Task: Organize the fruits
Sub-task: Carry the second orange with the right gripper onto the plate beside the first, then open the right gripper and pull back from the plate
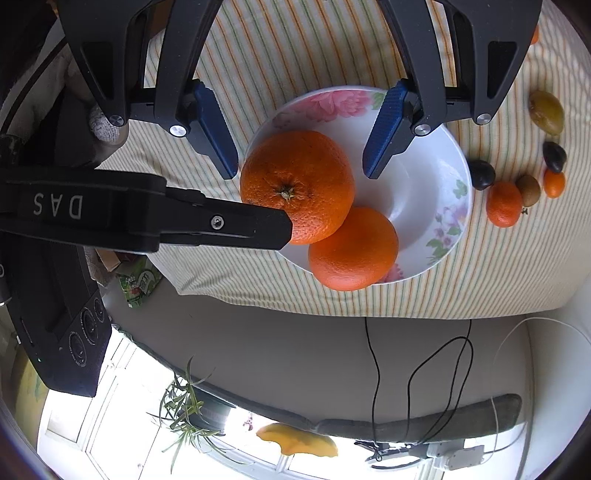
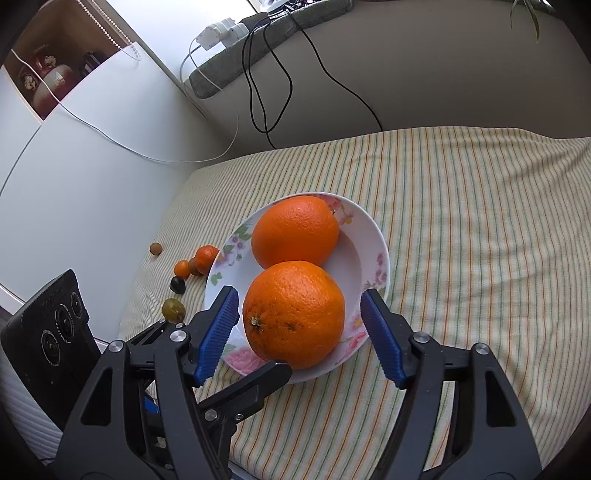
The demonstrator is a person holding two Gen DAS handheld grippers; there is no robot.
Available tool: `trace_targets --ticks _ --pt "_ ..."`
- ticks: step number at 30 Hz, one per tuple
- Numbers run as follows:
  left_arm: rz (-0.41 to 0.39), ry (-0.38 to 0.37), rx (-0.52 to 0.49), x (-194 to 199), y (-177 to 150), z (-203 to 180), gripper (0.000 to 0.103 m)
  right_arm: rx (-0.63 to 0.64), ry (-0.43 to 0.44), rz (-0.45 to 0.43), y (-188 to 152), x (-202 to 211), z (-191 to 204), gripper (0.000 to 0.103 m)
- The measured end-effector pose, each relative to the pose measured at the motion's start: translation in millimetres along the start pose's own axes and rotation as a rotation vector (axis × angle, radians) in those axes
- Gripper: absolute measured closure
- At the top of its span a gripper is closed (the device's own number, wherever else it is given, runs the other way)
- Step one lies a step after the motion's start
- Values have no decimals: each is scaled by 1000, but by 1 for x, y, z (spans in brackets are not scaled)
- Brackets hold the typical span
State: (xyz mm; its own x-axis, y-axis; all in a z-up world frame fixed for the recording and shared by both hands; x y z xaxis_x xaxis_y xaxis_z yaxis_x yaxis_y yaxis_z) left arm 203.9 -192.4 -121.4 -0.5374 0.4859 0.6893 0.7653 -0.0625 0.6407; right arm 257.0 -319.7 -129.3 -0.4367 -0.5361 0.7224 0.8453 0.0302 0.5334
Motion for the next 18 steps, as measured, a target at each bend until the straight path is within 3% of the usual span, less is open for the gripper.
trace_targets --ticks 6,18 --pt "-17 16 -29 17 -5 2 33 30 -18 -44 1 14 9 26" --pt "-69 60 -70 64 -25 26 33 158 -98 -152 -10 42 45 26"
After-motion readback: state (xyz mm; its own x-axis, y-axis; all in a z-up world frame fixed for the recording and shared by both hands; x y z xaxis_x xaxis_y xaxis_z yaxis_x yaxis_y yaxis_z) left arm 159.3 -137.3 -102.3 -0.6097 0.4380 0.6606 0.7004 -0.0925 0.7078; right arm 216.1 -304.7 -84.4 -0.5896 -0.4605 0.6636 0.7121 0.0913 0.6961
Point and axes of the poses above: each gripper's, at about its wrist camera, not at the fingertips, and x roughly against the way its jaws point, z to its left, y to its top, the point moved 8 cm from there along -x, roughly the way its jaws point, and after that the axes turned 3 degrees about x, right-handed, at the moved point
